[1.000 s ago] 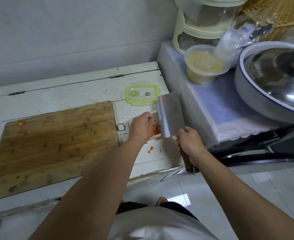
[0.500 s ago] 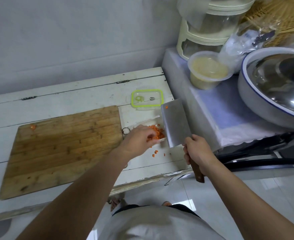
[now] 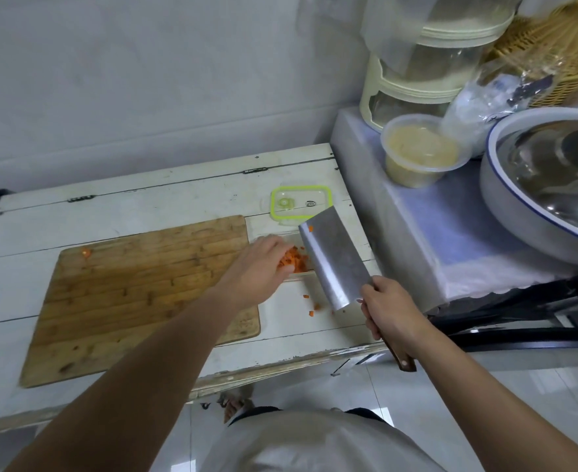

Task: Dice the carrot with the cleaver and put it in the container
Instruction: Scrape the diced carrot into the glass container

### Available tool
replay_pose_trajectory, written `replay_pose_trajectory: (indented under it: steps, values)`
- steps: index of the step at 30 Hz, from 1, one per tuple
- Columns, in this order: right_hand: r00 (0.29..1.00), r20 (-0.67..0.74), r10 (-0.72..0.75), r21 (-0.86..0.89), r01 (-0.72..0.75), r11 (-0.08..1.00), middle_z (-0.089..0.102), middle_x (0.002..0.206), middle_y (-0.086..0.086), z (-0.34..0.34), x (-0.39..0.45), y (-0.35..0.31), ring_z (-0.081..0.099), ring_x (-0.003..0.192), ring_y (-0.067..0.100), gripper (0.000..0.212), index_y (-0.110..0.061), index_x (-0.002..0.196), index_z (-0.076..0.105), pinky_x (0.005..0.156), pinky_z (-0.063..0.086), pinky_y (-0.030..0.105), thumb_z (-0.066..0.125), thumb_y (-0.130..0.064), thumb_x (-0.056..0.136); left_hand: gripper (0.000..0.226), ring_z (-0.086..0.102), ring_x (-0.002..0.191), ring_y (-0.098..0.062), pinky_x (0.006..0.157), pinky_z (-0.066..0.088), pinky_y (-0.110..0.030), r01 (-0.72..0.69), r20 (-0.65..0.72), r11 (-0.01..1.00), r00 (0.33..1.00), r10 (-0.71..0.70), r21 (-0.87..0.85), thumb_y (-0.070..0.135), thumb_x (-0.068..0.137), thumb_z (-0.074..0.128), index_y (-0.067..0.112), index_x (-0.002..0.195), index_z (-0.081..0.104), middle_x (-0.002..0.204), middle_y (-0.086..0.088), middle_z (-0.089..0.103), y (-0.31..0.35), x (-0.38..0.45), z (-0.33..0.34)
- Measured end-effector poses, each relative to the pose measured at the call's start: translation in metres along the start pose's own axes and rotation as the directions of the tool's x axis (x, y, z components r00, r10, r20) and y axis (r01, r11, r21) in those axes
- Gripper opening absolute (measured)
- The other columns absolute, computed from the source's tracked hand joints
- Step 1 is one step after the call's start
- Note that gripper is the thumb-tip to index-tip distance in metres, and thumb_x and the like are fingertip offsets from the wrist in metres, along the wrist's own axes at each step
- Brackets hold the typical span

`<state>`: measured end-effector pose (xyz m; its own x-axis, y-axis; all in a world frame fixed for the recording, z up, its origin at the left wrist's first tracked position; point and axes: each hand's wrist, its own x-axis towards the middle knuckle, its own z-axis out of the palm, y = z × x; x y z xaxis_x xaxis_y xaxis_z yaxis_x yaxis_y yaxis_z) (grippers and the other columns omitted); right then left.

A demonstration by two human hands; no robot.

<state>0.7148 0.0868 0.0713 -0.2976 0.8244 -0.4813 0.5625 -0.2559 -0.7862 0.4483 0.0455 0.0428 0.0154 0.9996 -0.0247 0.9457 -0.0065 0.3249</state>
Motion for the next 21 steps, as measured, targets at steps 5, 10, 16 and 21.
replay_pose_trajectory:
  steps: [5, 10, 16, 21]
  values:
    - [0.999, 0.041, 0.01, -0.053, -0.008, 0.999, 0.051, 0.059, 0.016, 0.003, -0.004, -0.001, 0.045, 0.045, 0.025, 0.014, -0.007, 0.079, 0.049, 0.049, 0.039, 0.035, 0.042, -0.015, 0.089, 0.079, -0.001, 0.158, -0.018, 0.125, -0.007, -0.03, -0.068, 0.04, 0.976, 0.997, 0.061, 0.208, 0.002, 0.095, 0.04, 0.015, 0.164, 0.004, 0.172, 0.003, -0.001, 0.021, 0.019, 0.007]
    - [0.999, -0.006, 0.047, 0.001, -0.047, 0.999, 0.051, 0.058, 0.014, -0.006, -0.006, 0.003, 0.047, 0.044, 0.027, 0.018, -0.005, 0.081, 0.053, 0.051, 0.04, 0.037, 0.042, -0.015, 0.09, 0.061, 0.012, 0.157, -0.025, 0.129, 0.002, -0.042, -0.076, 0.057, 0.907, 0.997, 0.057, 0.414, 0.009, 0.097, 0.038, 0.009, 0.158, 0.031, 0.166, -0.005, 0.026, 0.015, 0.01, 0.013]
    - [0.987, -0.107, 0.118, 0.186, -0.096, 0.978, 0.049, 0.06, 0.014, -0.006, -0.033, 0.033, 0.046, 0.042, 0.026, 0.019, 0.0, 0.085, 0.054, 0.045, 0.041, 0.035, 0.047, -0.015, 0.095, 0.024, 0.057, 0.109, -0.021, 0.1, 0.045, -0.032, -0.018, -0.402, 0.993, 0.915, -0.03, -0.117, 0.009, 0.098, 0.06, 0.01, 0.117, 0.074, 0.115, -0.006, 0.067, 0.03, -0.021, 0.031]
    - [0.958, -0.173, 0.228, 0.262, -0.179, 0.948, 0.046, 0.06, 0.012, 0.01, -0.073, 0.084, 0.044, 0.046, 0.024, 0.022, -0.003, 0.082, 0.053, 0.046, 0.042, 0.036, 0.048, -0.016, 0.098, 0.032, 0.058, 0.123, -0.022, 0.108, 0.045, -0.043, 0.161, -0.086, 0.953, 0.978, -0.189, -0.258, 0.027, 0.099, 0.065, 0.017, 0.129, 0.069, 0.132, -0.002, 0.064, 0.054, -0.053, 0.073]
